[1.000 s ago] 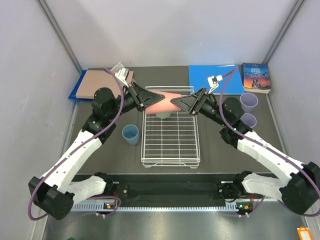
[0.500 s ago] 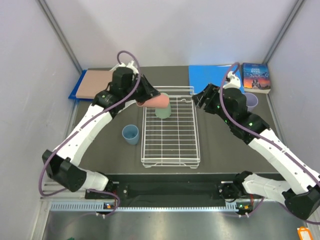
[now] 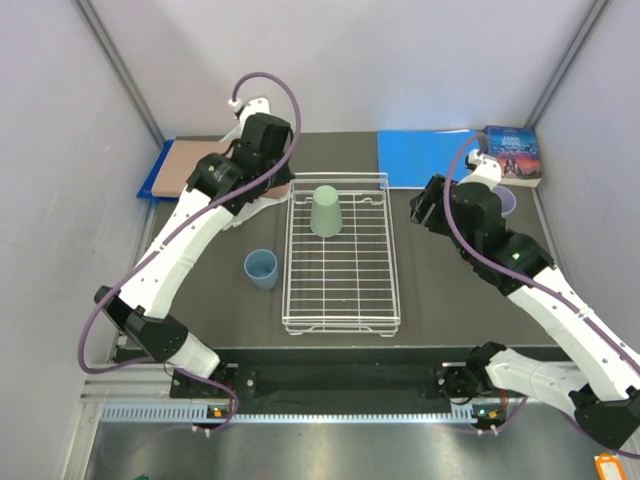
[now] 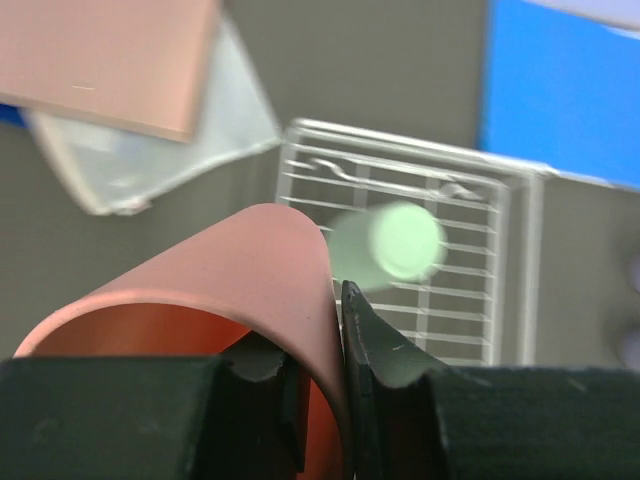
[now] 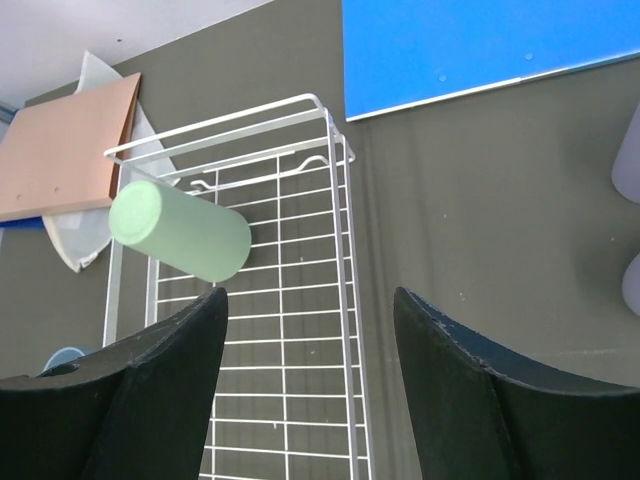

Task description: Unload the cups from the dish rack

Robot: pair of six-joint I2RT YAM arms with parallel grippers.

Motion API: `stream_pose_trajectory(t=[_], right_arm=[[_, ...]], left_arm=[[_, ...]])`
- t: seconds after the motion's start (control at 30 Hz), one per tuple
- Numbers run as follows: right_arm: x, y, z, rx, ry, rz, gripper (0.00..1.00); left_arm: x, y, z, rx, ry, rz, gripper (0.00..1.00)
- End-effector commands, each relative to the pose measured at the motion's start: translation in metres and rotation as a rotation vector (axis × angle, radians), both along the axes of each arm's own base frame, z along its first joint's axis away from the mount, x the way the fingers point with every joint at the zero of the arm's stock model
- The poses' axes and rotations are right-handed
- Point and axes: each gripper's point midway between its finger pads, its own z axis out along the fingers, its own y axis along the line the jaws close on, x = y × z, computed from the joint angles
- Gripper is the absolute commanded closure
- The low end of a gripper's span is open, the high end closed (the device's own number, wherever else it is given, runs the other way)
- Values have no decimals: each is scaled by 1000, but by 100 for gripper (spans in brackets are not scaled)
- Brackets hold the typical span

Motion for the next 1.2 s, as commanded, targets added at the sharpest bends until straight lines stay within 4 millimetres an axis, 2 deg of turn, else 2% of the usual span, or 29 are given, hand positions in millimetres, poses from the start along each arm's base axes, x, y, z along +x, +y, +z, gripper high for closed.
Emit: stream_pose_trajectory(t=[0.0, 0.03, 0.07, 0.1, 0.13, 0.17, 0.27, 0.43, 0.47, 0.57, 0.6, 0.7, 1.17], right_arm=[[8, 3, 26, 10, -66, 9, 34], [9, 7, 27, 10, -67, 23, 34], [13, 10, 27, 10, -67, 27, 34], [14, 13, 27, 14, -67, 35, 34], [15, 16, 26, 20, -65, 48, 34], [17, 20, 24, 22, -62, 60, 34], [19, 27, 19, 22, -50, 85, 34], [21, 33, 10, 16, -33, 107, 34], [21, 33, 8, 15, -29, 110, 34], [21, 37, 3, 20, -20, 123, 34], [21, 38, 1, 22, -17, 126, 34], [20, 39, -3, 26, -8, 133, 34], [11, 40, -15, 24, 9, 168, 35]], left_arm=[[-9, 83, -7, 260, 59, 248, 100], [-11, 91, -19, 267, 91, 265, 100], [-13, 108, -21, 236, 102, 313, 100], [-15, 109, -29, 203, 125, 301, 100], [-20, 116, -50, 208, 175, 305, 100], [-22, 129, -51, 180, 175, 343, 100], [-36, 145, -80, 159, 243, 385, 100], [-57, 140, -111, 78, 309, 358, 100], [-65, 140, -124, 70, 337, 357, 100], [-77, 133, -143, 33, 386, 337, 100], [-84, 132, -158, 34, 424, 330, 100], [-93, 133, -178, 35, 461, 344, 100], [-82, 136, -218, 70, 478, 365, 100]])
